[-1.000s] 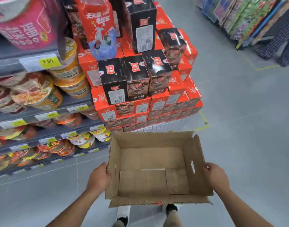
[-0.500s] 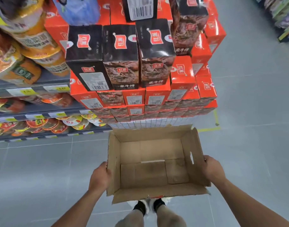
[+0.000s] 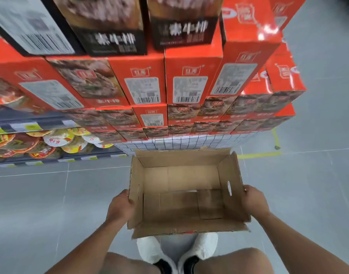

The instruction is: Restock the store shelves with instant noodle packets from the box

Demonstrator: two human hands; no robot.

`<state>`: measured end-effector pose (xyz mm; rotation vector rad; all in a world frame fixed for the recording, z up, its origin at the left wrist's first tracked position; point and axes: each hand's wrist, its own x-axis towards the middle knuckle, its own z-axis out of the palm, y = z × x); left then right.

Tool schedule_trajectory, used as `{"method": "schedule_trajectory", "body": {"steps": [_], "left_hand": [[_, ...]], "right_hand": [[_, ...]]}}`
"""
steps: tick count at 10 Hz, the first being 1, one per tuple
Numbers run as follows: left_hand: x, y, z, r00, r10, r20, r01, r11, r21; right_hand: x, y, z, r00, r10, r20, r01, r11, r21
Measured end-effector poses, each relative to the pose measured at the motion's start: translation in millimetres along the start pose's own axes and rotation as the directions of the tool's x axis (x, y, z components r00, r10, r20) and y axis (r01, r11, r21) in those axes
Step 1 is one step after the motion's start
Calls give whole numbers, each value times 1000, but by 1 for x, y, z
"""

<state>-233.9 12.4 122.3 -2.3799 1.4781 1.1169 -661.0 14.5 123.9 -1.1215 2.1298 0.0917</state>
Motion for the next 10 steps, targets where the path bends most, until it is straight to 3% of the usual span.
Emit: {"method": "schedule_trajectory", "body": {"steps": [6, 9, 10], "left_hand": [[128, -21, 109, 999, 24, -23, -24, 999, -23], [133, -24, 109, 995, 13, 94, 8, 977, -212], [118, -12, 87, 993, 76, 94, -60, 984, -165]], "right_hand": [[129, 15, 111, 999, 35, -4, -35, 999, -25], [127, 18, 118, 999, -27, 35, 28, 999, -37], [112, -7, 101, 999, -54, 8, 53, 998, 38]]}}
